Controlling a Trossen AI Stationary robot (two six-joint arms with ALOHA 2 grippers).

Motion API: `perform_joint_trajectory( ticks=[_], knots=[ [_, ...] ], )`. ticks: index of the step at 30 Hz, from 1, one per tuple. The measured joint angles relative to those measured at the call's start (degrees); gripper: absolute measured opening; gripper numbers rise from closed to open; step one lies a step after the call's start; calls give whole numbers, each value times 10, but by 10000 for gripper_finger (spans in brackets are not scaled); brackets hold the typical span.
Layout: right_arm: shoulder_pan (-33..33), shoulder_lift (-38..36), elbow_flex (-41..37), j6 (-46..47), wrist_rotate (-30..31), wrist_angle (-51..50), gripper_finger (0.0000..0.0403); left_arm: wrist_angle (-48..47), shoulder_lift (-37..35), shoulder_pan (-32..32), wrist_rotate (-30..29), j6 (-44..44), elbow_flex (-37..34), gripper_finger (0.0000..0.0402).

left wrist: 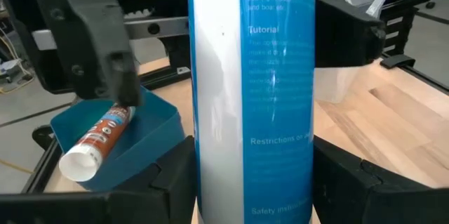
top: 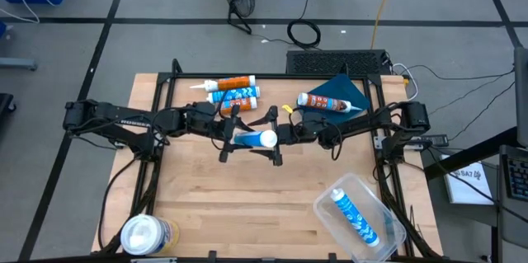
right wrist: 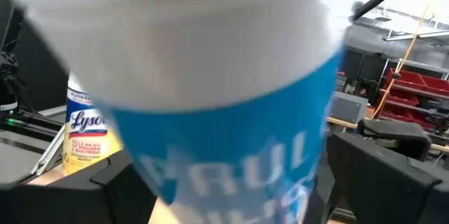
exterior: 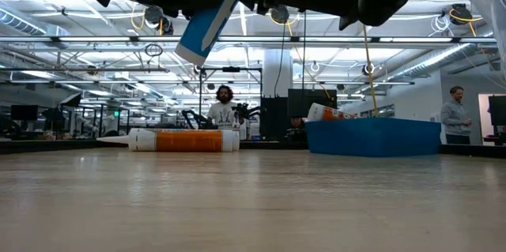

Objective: Pick & place silicon tubes, Sealant and Lysol wipes
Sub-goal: Put the bottom blue sealant into the transparent bin

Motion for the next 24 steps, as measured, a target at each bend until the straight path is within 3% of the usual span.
perform_joint_trajectory(
  ticks=[13, 20, 24],
  knots=[
    [0, 0, 0, 0, 0, -29, 275, 1, 0, 0, -4, 0, 0, 218],
    [0, 0, 0, -23, 3, -30, 201, 0, 0, 0, -16, -6, 0, 217],
    [0, 0, -1, -34, 5, -30, 200, -3, 0, 0, -19, -6, 0, 213]
  ],
)
